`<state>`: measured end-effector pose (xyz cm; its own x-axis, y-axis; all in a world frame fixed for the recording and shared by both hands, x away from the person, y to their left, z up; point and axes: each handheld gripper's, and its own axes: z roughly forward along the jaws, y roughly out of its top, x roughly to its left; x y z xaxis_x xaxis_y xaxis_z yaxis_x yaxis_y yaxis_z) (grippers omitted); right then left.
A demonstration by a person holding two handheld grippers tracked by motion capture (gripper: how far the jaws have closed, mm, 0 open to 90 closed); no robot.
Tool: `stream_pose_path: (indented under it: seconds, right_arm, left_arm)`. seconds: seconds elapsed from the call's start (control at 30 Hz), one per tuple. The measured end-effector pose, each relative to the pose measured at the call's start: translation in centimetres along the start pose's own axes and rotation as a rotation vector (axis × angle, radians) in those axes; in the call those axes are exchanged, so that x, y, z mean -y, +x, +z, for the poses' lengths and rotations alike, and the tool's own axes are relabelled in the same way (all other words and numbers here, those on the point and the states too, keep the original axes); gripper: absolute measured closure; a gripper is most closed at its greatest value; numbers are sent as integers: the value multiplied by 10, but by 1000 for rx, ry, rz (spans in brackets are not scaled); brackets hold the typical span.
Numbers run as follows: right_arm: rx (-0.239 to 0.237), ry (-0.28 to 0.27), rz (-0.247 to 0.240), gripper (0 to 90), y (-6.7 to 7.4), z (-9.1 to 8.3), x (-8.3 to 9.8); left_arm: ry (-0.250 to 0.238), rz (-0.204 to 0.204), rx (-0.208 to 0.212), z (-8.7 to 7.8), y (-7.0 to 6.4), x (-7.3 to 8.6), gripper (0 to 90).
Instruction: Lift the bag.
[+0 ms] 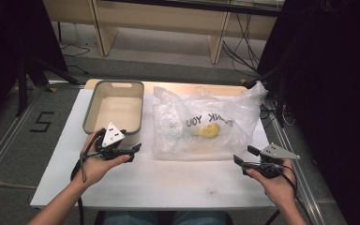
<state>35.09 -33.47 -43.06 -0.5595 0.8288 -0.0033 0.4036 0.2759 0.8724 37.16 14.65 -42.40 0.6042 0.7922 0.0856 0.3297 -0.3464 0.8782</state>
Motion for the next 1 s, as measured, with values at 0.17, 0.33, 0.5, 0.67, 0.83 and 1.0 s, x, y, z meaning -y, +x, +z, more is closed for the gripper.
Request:
stream_pose_path:
  seconds: [0.17, 0.33, 0.5, 0.67, 0.83, 1.0]
  right_arm:
    - [-11, 13, 5, 294, 4, 2, 6]
    - [-27, 15, 1, 294, 8, 4, 9]
    - [-36, 9, 7, 301, 11, 7, 12]
    - [-42, 12, -4, 312, 12, 9, 15]
    - [-38, 10, -8, 321, 12, 9, 17]
    - [-33, 4, -10, 321, 13, 10, 18]
  left_arm:
    - [18, -4, 2, -2, 0, 14, 263]
    - [21, -4, 0, -6, 2, 23, 259]
    - [15, -7, -6, -10, 2, 33, 256]
    - [24, -18, -7, -13, 2, 41, 253]
    - [33, -19, -14, -13, 2, 44, 251]
    - [35, -25, -21, -13, 4, 45, 248]
